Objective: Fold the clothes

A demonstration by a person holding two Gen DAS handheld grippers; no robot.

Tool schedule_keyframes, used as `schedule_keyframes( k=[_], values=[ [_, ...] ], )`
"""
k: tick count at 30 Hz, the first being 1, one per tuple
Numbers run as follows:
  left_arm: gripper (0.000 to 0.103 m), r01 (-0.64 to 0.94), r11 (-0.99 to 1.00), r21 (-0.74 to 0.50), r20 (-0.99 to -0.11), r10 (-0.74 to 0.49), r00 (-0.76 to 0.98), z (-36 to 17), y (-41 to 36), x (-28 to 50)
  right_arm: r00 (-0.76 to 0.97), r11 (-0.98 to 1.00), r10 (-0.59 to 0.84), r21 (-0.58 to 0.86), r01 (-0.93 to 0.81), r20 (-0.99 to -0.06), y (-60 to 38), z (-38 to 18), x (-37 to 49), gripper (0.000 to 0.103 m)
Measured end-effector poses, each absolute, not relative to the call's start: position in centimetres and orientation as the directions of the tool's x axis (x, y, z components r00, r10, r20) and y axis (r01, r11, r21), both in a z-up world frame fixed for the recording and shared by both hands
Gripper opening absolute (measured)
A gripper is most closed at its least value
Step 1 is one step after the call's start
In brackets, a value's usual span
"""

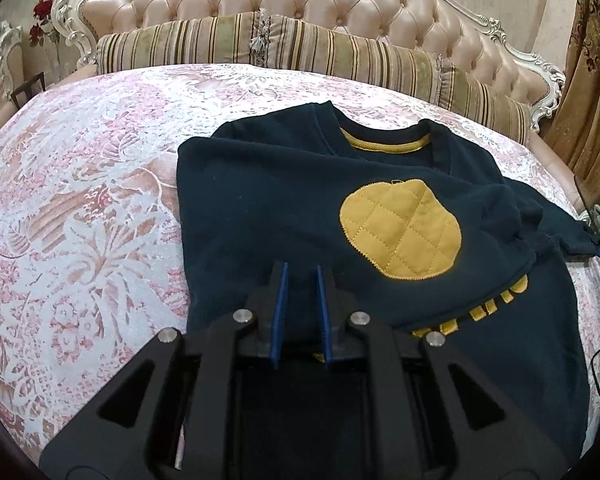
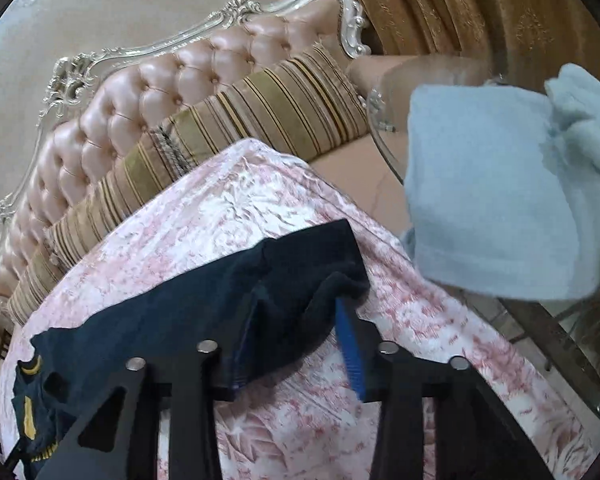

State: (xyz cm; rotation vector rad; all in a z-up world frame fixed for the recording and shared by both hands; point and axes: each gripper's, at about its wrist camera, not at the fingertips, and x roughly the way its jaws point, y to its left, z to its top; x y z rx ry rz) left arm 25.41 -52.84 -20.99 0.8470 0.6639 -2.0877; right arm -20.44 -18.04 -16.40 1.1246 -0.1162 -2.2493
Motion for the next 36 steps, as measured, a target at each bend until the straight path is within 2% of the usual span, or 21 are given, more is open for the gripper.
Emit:
schedule_keyframes(
  k=[3, 6, 9, 16, 18, 22, 23, 25, 26, 27, 33, 36],
  values=[
    [0.018, 0.804, -0.565, -0.185, -0.744, -0.454, -0.49, -21.0, -52.8, 25.5, -0.466, -0.788, -0.585, 0.331, 0.519, -0.664, -18.4, -15.1, -19.9, 0.016],
    [0.018, 0.804, -0.563, -0.193, -0.743, -0.451, -0.494, -21.0, -52.7, 25.6, -0.478, -0.771, -0.606, 0.321, 0.55, -0.636, -19.1, -13.3, -19.5, 0.016],
    [0.018, 0.802, -0.562, -0.201, -0.742, -0.448, -0.499, -21.0, -52.7, 25.7, -0.461, -0.743, -0.637, 0.332, 0.581, -0.618, -19.5, -11.9, -19.2, 0.009],
    [0.019, 0.8, -0.56, -0.215, -0.739, -0.442, -0.508, -21.0, -52.8, 25.8, -0.468, -0.737, -0.648, 0.341, 0.583, -0.601, -19.4, -9.5, -17.9, 0.008],
    [0.019, 0.8, -0.559, -0.218, -0.739, -0.441, -0.51, -21.0, -52.8, 25.8, -0.476, -0.746, -0.642, 0.346, 0.569, -0.602, -19.2, -9.1, -17.7, 0.011],
    [0.021, 0.798, -0.56, -0.222, -0.737, -0.44, -0.513, -20.9, -52.8, 25.8, -0.428, -0.783, -0.589, 0.354, 0.512, -0.685, -17.7, -11.5, -18.7, 0.011],
    [0.022, 0.797, -0.561, -0.224, -0.737, -0.439, -0.515, -20.9, -52.8, 25.8, -0.41, -0.784, -0.586, 0.362, 0.504, -0.699, -17.7, -12.2, -18.7, 0.014],
    [0.023, 0.793, -0.563, -0.233, -0.734, -0.433, -0.523, -20.9, -52.8, 25.9, -0.374, -0.785, -0.582, 0.38, 0.489, -0.722, -17.6, -13.5, -18.7, 0.035],
    [0.024, 0.791, -0.564, -0.237, -0.733, -0.431, -0.526, -20.9, -52.9, 25.9, -0.355, -0.786, -0.58, 0.389, 0.481, -0.733, -17.6, -14.2, -18.7, 0.052],
    [0.024, 0.789, -0.565, -0.241, -0.732, -0.429, -0.53, -20.9, -52.9, 25.9, -0.336, -0.786, -0.578, 0.397, 0.473, -0.744, -17.6, -14.9, -18.7, 0.059],
    [0.027, 0.781, -0.568, -0.261, -0.725, -0.418, -0.547, -21.0, -53.0, 26.0, -0.301, -0.795, -0.573, 0.427, 0.431, -0.763, -18.2, -15.5, -19.0, 0.061],
    [0.028, 0.778, -0.568, -0.268, -0.723, -0.415, -0.552, -21.0, -53.0, 26.1, -0.317, -0.825, -0.53, 0.391, 0.408, -0.787, -18.6, -15.8, -19.3, 0.061]
  ],
)
